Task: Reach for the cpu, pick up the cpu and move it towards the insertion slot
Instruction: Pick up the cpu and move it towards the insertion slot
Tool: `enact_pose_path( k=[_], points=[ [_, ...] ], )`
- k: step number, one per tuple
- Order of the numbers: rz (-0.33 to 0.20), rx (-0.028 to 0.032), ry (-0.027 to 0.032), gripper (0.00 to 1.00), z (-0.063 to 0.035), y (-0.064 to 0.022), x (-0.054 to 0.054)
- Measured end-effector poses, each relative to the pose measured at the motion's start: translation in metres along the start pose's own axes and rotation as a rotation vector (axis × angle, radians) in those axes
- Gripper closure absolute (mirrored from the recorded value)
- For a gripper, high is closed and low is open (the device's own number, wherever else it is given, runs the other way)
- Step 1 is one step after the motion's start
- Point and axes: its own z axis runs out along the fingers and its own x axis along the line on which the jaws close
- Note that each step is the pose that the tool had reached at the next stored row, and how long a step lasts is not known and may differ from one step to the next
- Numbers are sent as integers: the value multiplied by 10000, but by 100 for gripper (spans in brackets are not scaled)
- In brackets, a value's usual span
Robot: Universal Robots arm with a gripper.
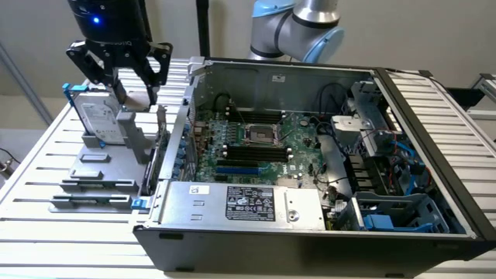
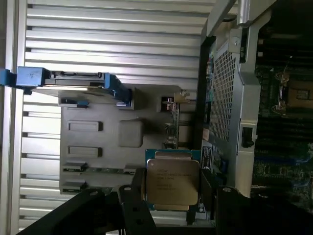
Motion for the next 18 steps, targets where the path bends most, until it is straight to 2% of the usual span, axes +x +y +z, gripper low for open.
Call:
enact_pose_path(
  k=[5, 8, 13, 18],
  points=[
    [-2, -156, -6, 46, -19, -16, -228],
    [-2, -225, -11, 46, -24, -26, -363],
    [-3, -311, -14, 46, -28, -40, -591],
    [-2, -372, -18, 46, -29, -52, -817]
  ],
)
